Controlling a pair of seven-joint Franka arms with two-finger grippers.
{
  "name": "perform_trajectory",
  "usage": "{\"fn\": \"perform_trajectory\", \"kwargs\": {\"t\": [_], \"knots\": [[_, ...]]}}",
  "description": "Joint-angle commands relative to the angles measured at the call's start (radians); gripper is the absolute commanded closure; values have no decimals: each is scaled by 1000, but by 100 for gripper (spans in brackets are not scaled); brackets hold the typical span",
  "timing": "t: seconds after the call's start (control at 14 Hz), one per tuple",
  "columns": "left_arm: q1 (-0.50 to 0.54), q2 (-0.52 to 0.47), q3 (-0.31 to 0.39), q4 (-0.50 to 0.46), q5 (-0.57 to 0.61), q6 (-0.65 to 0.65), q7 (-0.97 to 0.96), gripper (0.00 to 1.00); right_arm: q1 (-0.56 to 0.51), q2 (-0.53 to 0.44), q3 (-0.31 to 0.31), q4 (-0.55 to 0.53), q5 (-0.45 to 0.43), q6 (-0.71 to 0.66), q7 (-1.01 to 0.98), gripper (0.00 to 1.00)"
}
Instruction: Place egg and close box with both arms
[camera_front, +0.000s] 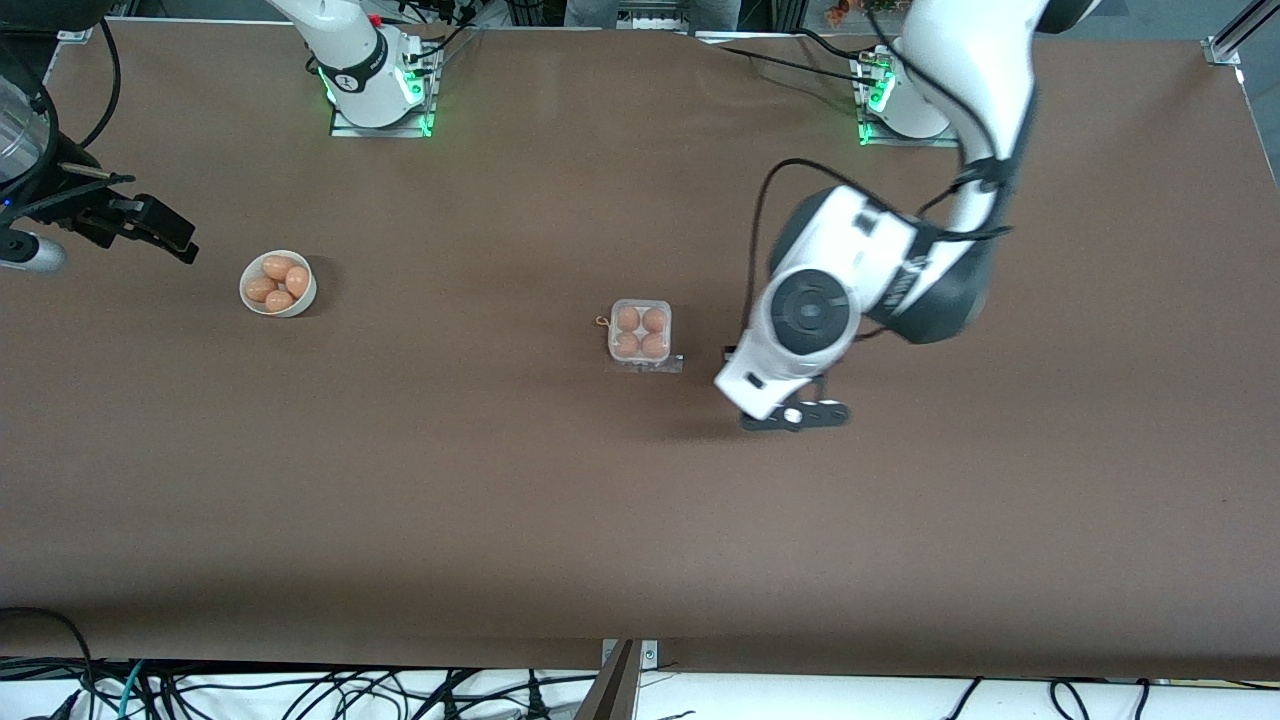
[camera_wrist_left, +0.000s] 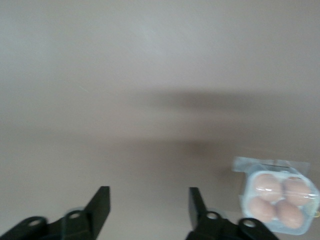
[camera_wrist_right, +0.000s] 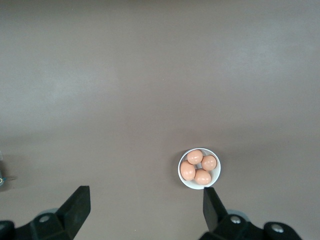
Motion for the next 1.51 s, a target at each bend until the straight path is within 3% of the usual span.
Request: {"fn": "perform_trajectory", "kwargs": {"t": [0.0, 0.22, 0.36, 0.5, 1.0, 1.43], "knots": [[91, -39, -7, 15, 26, -28, 110, 12, -2, -13, 4, -9, 15, 5, -8, 0], [165, -61, -7, 16, 27, -28, 173, 10, -2, -13, 4, -9, 15, 5, -8, 0], [225, -67, -10, 18, 43, -27, 231, 3, -2, -13, 4, -9, 15, 5, -8, 0], [272, -141, -10, -8, 98, -25, 291, 0, -2, -13, 4, -9, 15, 6, -8, 0], [444, -396, -7, -278, 113, 18, 461, 0, -2, -13, 4, -9, 15, 8, -9, 0], [478, -537, -8, -519, 101, 174, 463, 0, -2, -13, 4, -9, 15, 8, -11, 0]]}}
